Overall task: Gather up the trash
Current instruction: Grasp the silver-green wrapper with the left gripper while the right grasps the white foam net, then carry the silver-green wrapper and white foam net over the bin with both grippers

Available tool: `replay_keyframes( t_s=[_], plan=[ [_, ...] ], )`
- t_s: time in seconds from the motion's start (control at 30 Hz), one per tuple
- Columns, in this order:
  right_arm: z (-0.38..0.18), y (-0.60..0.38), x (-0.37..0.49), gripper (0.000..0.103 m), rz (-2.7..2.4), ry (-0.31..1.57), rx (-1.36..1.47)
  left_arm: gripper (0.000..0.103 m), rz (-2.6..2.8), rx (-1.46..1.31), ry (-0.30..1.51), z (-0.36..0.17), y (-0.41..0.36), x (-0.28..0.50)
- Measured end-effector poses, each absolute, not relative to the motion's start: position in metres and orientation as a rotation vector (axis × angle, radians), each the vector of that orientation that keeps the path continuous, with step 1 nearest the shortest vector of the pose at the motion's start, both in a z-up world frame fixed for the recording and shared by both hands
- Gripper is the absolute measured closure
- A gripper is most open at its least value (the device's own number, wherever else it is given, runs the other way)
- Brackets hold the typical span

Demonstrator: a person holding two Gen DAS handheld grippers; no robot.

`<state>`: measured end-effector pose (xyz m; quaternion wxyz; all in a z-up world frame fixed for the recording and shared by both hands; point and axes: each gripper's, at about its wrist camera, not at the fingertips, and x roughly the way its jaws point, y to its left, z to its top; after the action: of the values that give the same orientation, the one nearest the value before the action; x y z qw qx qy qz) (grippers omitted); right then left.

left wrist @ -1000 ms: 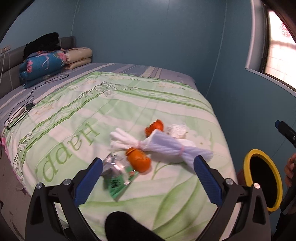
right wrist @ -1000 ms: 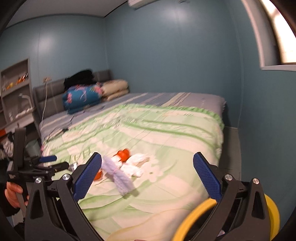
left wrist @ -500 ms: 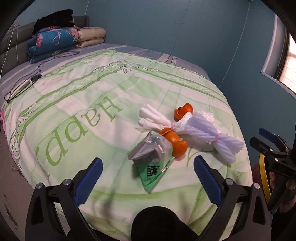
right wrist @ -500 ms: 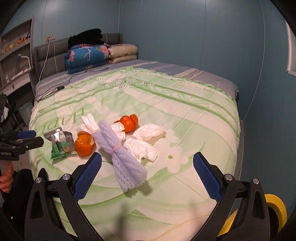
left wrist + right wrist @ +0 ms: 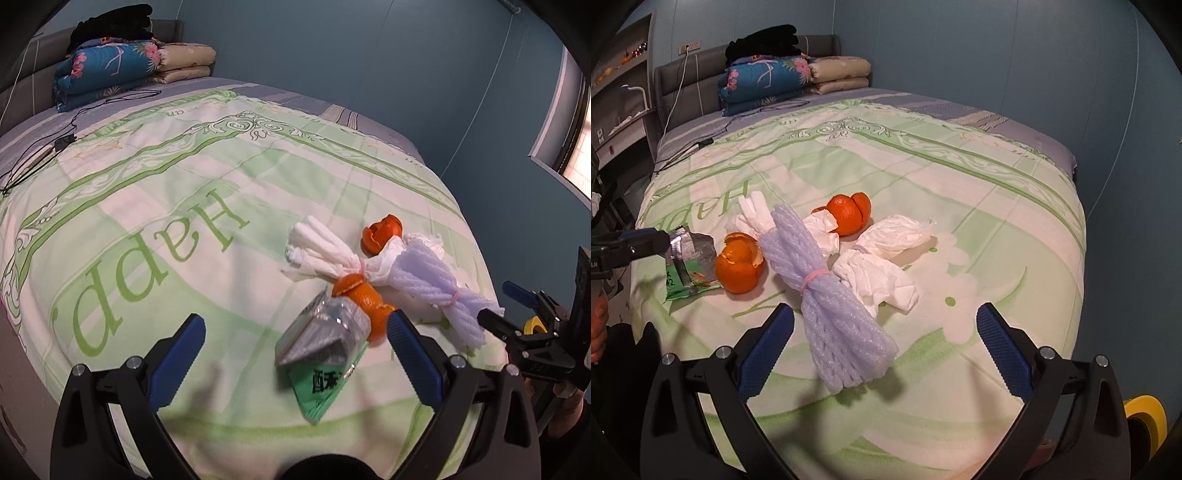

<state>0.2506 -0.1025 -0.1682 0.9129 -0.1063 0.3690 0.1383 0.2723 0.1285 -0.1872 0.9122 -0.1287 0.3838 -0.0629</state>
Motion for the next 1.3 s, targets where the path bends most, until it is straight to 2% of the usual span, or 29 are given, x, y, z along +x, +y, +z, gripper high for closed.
replay_keyframes(
  t_s=[0.23,0.4,0.47,0.5,0.67,0.73,0.97,1.03,1.13,1.3],
  plan=[
    [-0.18,-0.1,0.265,0.008,0.29,0.823,-0.182,0.009,-0.159,-0.227,0.804,-0.195,0.123,0.287],
    [-0.184,-0.098,0.272,0.008,0.301,0.854,-0.15,0.018,-0.174,-0.219,0.818,-0.203,0.121,0.289],
    [-0.185,-0.096,0.272,0.009,0.307,0.857,-0.148,0.026,-0.182,-0.215,0.819,-0.205,0.12,0.291],
    [-0.185,-0.095,0.273,0.012,0.311,0.861,-0.144,0.028,-0.183,-0.214,0.821,-0.205,0.12,0.291],
    [-0.188,-0.089,0.273,0.032,0.328,0.882,-0.149,0.052,-0.203,-0.205,0.828,-0.208,0.114,0.292],
    [-0.189,-0.087,0.272,0.039,0.345,0.887,-0.147,0.058,-0.207,-0.197,0.831,-0.209,0.111,0.293],
    [-0.191,-0.083,0.271,0.06,0.395,0.921,-0.135,0.066,-0.206,-0.198,0.837,-0.211,0.11,0.293],
    [-0.189,-0.083,0.269,0.07,0.407,0.921,-0.134,0.066,-0.21,-0.194,0.834,-0.21,0.109,0.291],
    [-0.183,-0.084,0.265,0.075,0.41,0.904,-0.132,0.066,-0.23,-0.19,0.828,-0.207,0.107,0.286],
    [-0.171,-0.087,0.259,0.075,0.429,0.886,-0.103,0.067,-0.241,-0.187,0.819,-0.201,0.107,0.279]
  ],
)
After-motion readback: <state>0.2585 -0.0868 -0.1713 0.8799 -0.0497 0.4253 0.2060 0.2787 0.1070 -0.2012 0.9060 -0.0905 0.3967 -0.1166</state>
